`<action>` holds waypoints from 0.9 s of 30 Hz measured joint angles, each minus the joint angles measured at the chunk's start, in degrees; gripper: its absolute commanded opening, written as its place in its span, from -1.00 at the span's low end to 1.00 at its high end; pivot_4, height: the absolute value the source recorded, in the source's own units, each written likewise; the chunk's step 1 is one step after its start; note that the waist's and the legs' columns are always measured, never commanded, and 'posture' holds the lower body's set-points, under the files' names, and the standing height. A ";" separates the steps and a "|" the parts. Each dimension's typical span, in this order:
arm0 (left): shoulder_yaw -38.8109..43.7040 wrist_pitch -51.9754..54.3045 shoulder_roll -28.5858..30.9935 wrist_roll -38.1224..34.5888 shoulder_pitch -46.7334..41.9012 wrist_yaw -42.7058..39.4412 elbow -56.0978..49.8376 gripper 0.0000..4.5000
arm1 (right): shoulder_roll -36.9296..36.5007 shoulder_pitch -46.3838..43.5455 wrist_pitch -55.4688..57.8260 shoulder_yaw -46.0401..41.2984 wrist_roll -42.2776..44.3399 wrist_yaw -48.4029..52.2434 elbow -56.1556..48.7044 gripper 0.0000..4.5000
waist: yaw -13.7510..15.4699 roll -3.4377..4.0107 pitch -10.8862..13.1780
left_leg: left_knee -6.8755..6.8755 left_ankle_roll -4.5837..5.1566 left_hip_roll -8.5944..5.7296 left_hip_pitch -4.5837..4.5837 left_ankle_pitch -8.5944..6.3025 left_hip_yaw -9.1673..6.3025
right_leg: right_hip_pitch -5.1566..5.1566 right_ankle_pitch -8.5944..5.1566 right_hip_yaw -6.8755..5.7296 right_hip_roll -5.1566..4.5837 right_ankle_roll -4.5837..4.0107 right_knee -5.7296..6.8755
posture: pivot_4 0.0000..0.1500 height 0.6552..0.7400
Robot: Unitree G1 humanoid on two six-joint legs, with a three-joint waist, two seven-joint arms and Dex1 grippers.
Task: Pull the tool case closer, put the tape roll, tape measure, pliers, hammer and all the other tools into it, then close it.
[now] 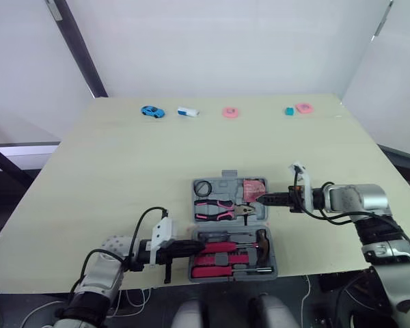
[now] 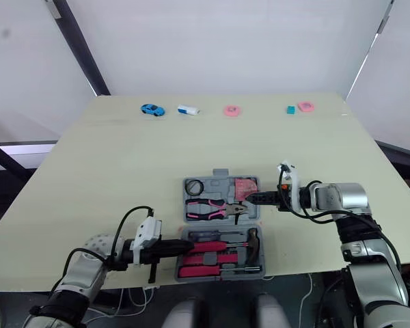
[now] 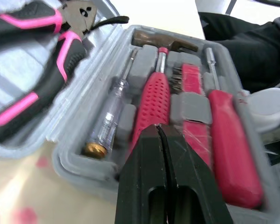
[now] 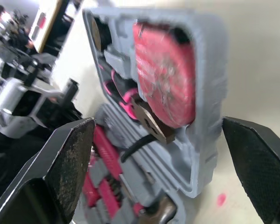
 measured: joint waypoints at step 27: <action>1.81 22.34 3.83 -6.35 -1.44 9.41 -19.95 -0.98 | -0.46 5.86 0.24 -0.12 3.75 -18.91 -12.95 1.00 | 0.20 -0.01 0.11 | -0.07 0.00 -0.06 -0.01 0.00 0.11 | 0.04 -0.02 0.10 0.00 0.06 -0.26 | 1.00 1.00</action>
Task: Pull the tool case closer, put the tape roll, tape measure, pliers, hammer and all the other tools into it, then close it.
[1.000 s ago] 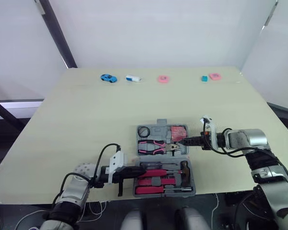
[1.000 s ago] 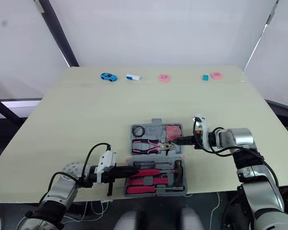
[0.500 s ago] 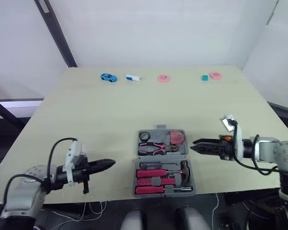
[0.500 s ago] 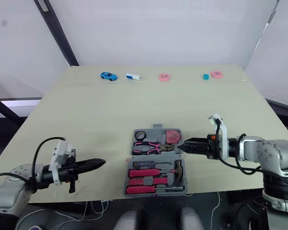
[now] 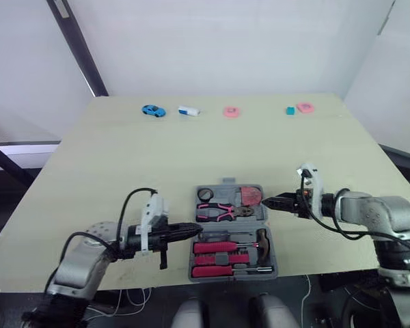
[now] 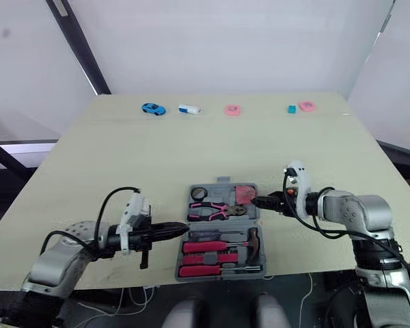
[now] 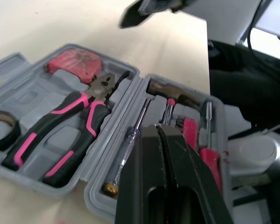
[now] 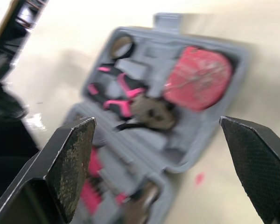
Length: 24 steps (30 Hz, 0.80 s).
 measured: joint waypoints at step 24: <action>-7.14 -16.97 -2.74 11.93 -2.99 -3.56 16.53 -0.98 | 8.11 -16.63 -16.88 10.43 -16.49 12.45 37.12 1.00 | -0.11 0.03 -0.01 | -0.04 0.01 0.01 0.07 0.00 0.03 | 0.02 0.10 0.00 -0.02 0.05 -0.01 | 1.00 1.00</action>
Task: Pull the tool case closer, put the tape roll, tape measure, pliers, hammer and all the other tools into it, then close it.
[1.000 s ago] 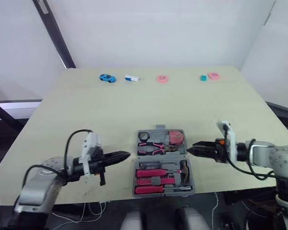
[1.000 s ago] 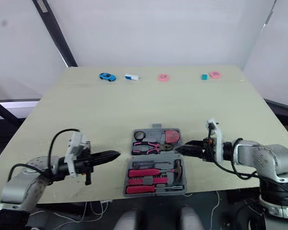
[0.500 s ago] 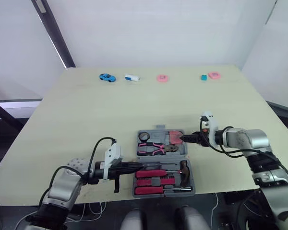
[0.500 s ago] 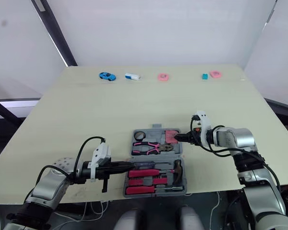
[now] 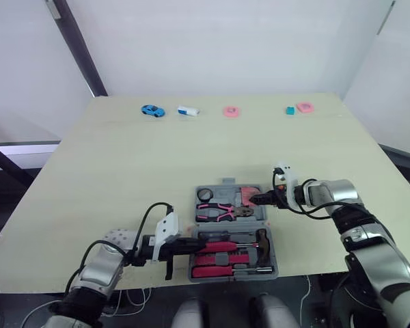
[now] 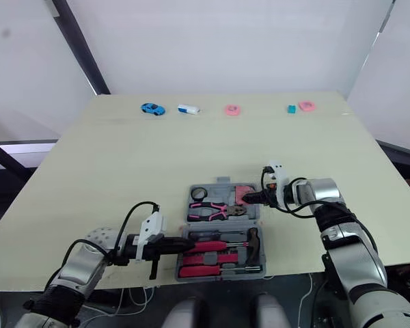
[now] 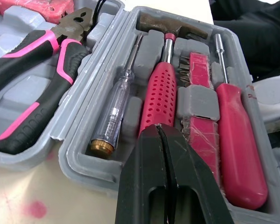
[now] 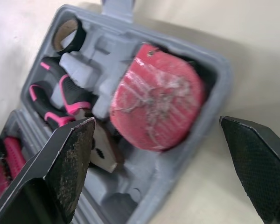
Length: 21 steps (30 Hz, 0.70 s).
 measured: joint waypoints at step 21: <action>0.14 1.10 0.48 0.75 1.95 1.25 -3.49 -0.98 | -1.47 3.19 11.91 -7.85 6.64 3.82 -12.22 1.00 | -0.02 0.04 -0.01 | -0.04 0.00 0.02 -0.02 0.00 0.00 | -0.02 -0.01 0.01 0.00 -0.01 0.03 | 1.00 1.00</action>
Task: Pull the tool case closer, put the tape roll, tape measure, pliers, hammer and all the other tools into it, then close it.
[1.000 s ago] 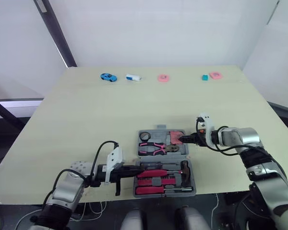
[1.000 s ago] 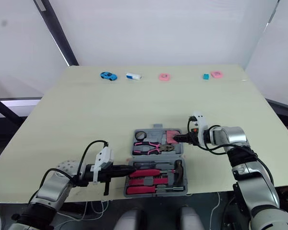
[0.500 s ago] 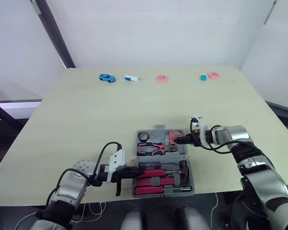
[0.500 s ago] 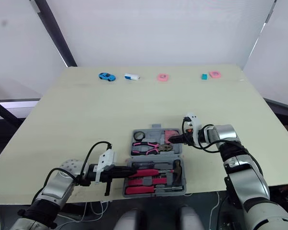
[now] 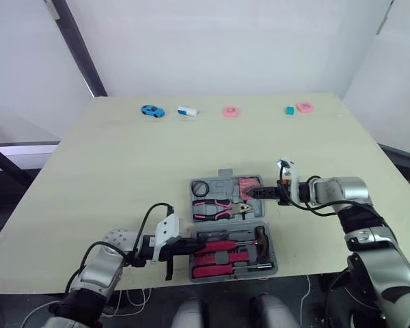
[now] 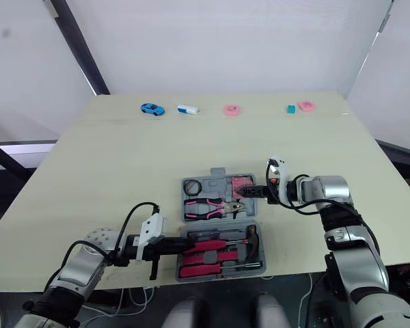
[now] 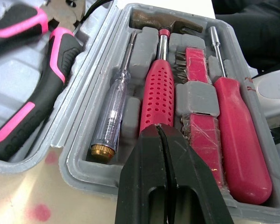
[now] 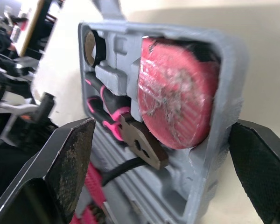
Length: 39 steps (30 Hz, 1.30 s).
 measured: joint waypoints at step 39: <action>18.54 21.98 -7.18 -24.48 4.65 12.33 -15.30 -0.09 | -10.91 32.09 -38.26 -0.77 -1.73 0.09 -42.76 1.00 | 0.39 -0.22 0.06 | -0.42 -0.01 -0.06 0.03 0.01 -0.04 | 0.11 0.02 -0.05 -0.02 0.06 -0.55 | 1.00 1.00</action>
